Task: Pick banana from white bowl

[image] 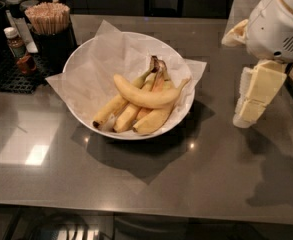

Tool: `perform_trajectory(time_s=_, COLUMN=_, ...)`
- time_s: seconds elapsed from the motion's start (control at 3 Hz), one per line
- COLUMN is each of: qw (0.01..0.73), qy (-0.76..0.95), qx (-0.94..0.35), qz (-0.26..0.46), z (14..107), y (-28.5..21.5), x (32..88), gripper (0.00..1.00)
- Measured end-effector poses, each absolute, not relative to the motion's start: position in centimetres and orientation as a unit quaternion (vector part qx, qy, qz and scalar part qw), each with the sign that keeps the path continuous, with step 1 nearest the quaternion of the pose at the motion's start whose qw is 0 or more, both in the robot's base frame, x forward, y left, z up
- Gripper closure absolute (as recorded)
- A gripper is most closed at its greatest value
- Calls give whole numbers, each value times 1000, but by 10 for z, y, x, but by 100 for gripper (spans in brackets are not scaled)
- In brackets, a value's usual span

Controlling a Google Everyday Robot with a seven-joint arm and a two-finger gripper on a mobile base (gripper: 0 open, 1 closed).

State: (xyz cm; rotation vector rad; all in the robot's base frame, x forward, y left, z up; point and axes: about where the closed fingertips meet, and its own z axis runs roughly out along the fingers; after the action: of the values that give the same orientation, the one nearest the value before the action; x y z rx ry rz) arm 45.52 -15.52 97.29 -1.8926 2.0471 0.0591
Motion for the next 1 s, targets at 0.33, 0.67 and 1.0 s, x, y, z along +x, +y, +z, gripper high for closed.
perform_trajectory(time_s=0.33, qw=183, qy=688, qx=-700, qz=54, z=970, y=-116, x=465, gripper=0)
perform_trajectory(time_s=0.67, qw=186, qy=667, qx=-717, qz=84, z=964, y=-83, x=474, gripper=0)
perform_trajectory(time_s=1.0, qw=189, qy=666, qx=-716, qz=93, z=956, y=-62, x=482, gripper=0)
